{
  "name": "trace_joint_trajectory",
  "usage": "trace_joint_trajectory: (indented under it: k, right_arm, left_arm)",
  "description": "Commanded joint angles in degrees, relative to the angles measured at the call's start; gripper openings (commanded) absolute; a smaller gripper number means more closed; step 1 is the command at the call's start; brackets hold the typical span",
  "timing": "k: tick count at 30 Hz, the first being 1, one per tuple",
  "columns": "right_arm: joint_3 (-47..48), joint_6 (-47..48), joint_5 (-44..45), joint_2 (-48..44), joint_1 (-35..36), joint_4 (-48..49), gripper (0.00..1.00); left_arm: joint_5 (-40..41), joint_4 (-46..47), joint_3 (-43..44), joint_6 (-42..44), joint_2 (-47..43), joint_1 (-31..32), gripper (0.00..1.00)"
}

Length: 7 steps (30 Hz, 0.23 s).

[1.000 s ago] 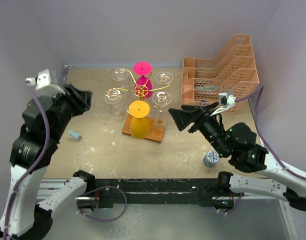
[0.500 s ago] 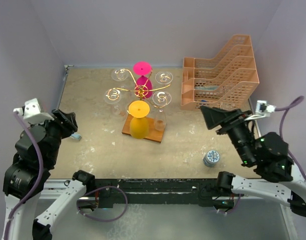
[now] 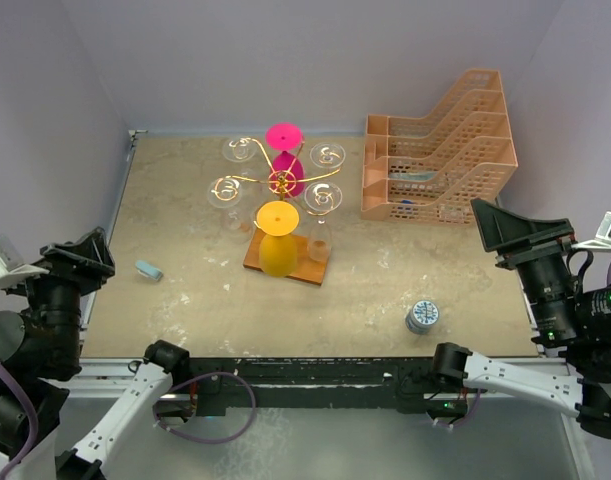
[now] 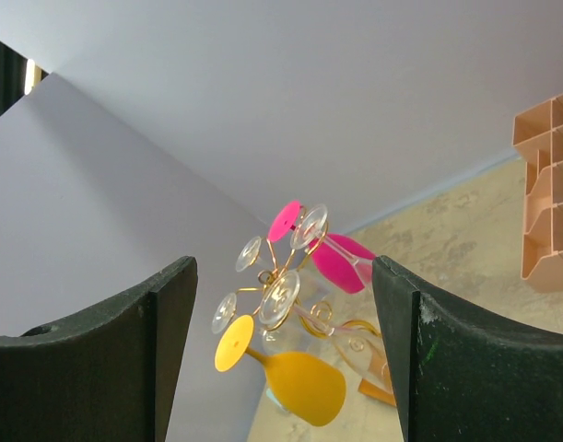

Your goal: Place the wine glass upside down on the wine glass rack

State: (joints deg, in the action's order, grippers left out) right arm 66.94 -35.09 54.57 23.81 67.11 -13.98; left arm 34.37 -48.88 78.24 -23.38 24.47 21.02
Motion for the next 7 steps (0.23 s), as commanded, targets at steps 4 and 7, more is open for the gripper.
trace_joint_trajectory:
  k: [4, 7]
  right_arm:
    - [0.4, 0.4, 1.5, -0.3, 0.2, 1.6, 0.78]
    - [0.2, 0.7, 1.3, 0.1, 0.3, 2.4, 0.79]
  left_arm:
    - [1.7, 1.8, 2.1, 1.9, -0.1, -0.2, 0.61]
    - [2.1, 1.7, 1.8, 1.8, -0.2, -0.3, 0.62]
